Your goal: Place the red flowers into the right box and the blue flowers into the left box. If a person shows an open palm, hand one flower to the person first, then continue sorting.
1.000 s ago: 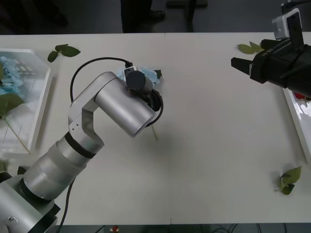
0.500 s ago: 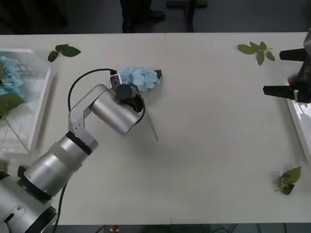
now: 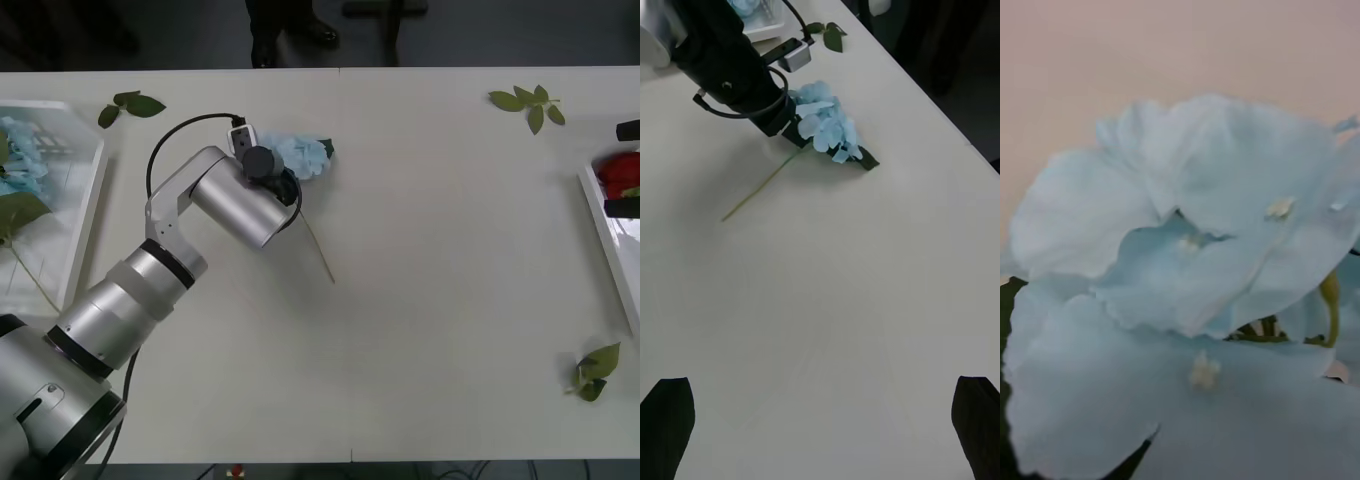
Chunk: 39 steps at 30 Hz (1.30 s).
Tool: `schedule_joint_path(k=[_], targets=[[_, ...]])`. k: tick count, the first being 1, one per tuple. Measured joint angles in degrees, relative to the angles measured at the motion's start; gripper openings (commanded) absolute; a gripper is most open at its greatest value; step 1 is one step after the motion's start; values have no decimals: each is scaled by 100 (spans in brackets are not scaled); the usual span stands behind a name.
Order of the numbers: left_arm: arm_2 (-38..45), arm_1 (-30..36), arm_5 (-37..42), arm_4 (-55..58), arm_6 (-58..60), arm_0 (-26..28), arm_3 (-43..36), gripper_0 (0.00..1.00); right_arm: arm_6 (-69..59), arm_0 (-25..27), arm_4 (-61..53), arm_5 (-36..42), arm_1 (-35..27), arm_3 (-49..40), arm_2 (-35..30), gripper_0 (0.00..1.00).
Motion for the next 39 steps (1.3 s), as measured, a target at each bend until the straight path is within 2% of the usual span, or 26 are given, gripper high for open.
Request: schedule_joint_path(k=[6,15,17,21,23,35,39], targets=[[0,2,0,98,0,-115,0,100,0,0,-272,30,-388,371,30,100],[0,2,-1,96,-37,-115,278,100,0,0,-418,176,-513,566,35,100],[0,2,-84,96,-79,-115,393,90,0,0,-439,176,-513,566,35,100],[0,2,-535,94,-167,-115,678,35,0,0,-439,176,-513,566,73,100],[0,15,-633,77,-173,-120,720,0,0,0,-443,176,-513,566,161,100],[0,20,-658,132,-173,-121,699,0,0,0,-489,176,-513,566,315,100],[0,130,-609,374,-173,-104,408,0,0,0,-489,176,-513,566,315,100]])
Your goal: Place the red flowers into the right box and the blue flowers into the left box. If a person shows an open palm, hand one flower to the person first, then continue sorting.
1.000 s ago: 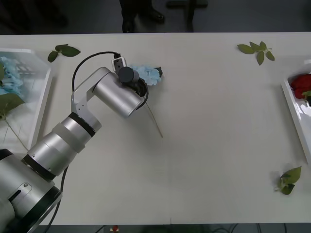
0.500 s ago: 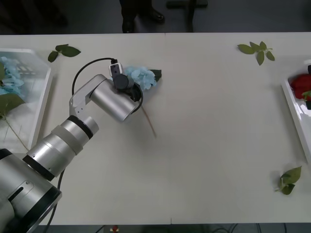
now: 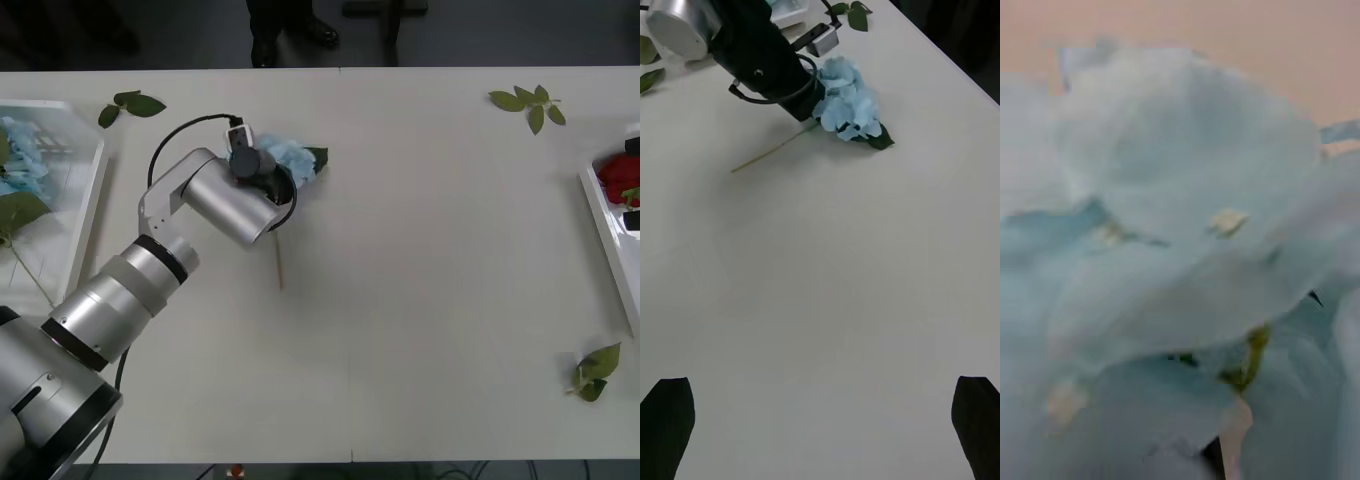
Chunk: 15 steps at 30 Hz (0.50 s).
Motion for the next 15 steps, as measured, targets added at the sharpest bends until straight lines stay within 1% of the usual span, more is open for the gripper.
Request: schedule_joint_path(k=[2,6,11,15], targets=[[2,141,247,53,0,85,-456,0,0,0,0,0,0,1,-1,100],[171,512,885,363,-83,466,-1784,0,0,0,-1,0,0,1,-1,100],[796,788,1894,826,-926,860,-3069,0,0,0,-2,1,0,1,-1,100],[1387,871,2760,1057,-1114,945,-3813,0,0,0,-3,0,0,1,-1,100]])
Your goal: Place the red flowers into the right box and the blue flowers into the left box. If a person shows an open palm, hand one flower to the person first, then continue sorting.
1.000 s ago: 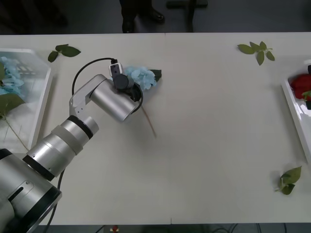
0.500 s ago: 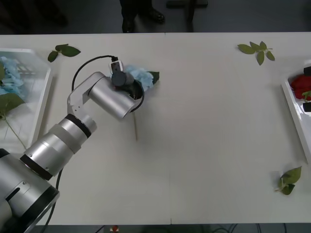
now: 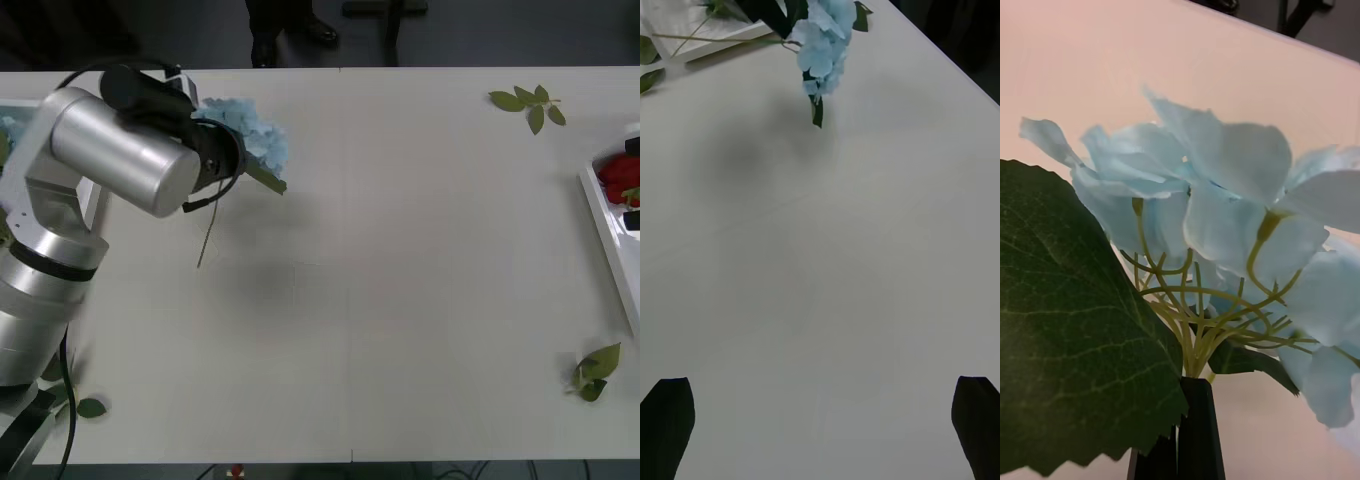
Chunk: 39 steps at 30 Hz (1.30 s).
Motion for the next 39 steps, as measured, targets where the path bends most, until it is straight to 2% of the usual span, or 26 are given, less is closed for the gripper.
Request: schedule_joint_path(k=[3,7,11,19,28,32,37,39], targets=[[497,70,509,358,-309,0,-425,0,0,0,0,0,0,0,-1,100],[1287,181,1141,875,-1462,1,-821,0,0,0,0,0,0,0,-1,100],[2026,238,1669,1264,-1603,3,-981,0,0,0,0,0,0,0,-1,100],[2461,372,2147,1316,-2595,220,-1130,0,0,0,0,0,0,0,-1,100],[3593,997,2183,1838,-4223,545,-1009,0,0,0,0,0,0,0,-1,100],[4068,1347,2183,2328,-4366,545,-646,0,0,0,0,0,0,0,-1,100],[4637,1745,2109,2838,-6080,726,-141,0,0,0,0,0,0,0,-1,100],[4778,1926,1852,3044,-6198,988,18,0,0,0,0,0,0,0,-1,100]])
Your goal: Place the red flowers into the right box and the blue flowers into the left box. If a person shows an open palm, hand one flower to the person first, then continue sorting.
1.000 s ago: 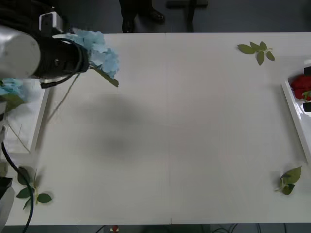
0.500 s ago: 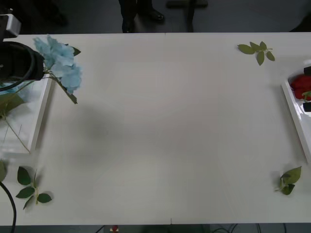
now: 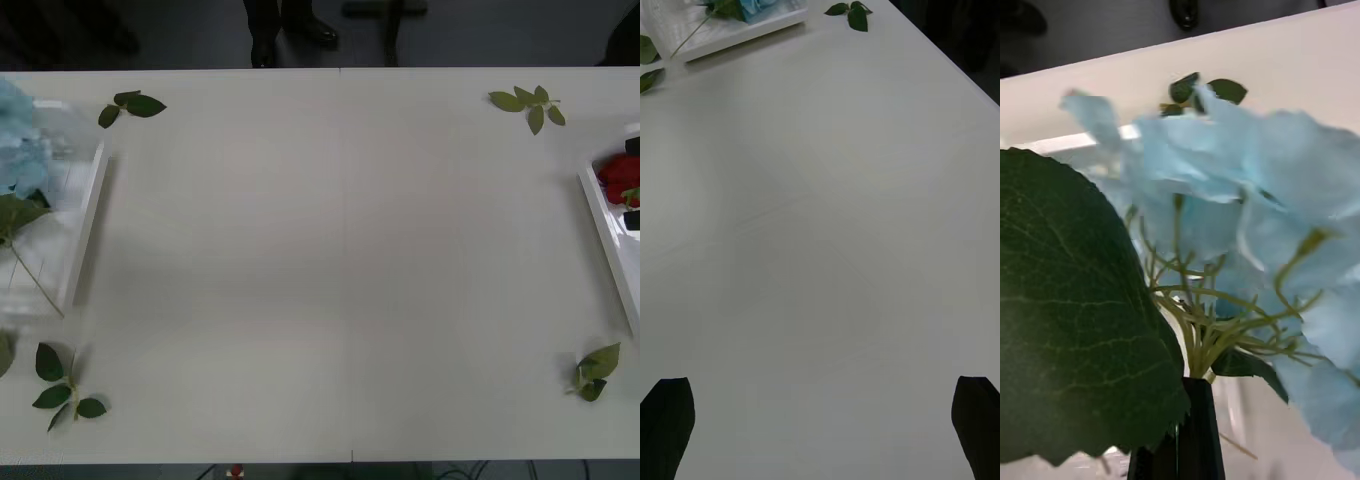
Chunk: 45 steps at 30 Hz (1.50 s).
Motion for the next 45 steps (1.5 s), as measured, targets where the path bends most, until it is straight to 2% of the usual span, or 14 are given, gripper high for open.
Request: schedule_joint_path(k=[5,8,12,17,23,28,36,37,40,41,45], targets=[[223,335,-572,593,-64,629,582,0,0,0,0,0,0,0,0,100],[416,409,-901,924,-655,835,1142,0,0,0,-1,0,0,0,0,100],[617,413,-1285,1198,-1845,913,1988,0,0,0,-2,0,0,0,0,100],[650,413,-1761,1459,-2081,913,2827,0,0,0,-2,0,0,0,0,100],[486,413,-2509,1996,-3270,957,3596,0,0,0,-2,0,0,1,0,100],[-48,413,-3038,2478,-3299,1147,3965,0,0,0,-2,0,0,1,0,100],[-212,413,-3113,2767,-3880,1199,4164,1,0,0,-2,0,0,1,0,100],[-212,413,-3113,2782,-3880,1199,4164,9,0,0,-2,0,0,1,0,100],[-212,413,-3113,2906,-3880,1199,4164,68,0,0,-2,0,0,1,0,100],[-212,413,-3113,2928,-3880,1199,4163,77,0,0,-2,0,0,1,0,100],[-212,413,-3102,2971,-3881,1199,4162,93,0,0,-2,0,0,1,0,100]])
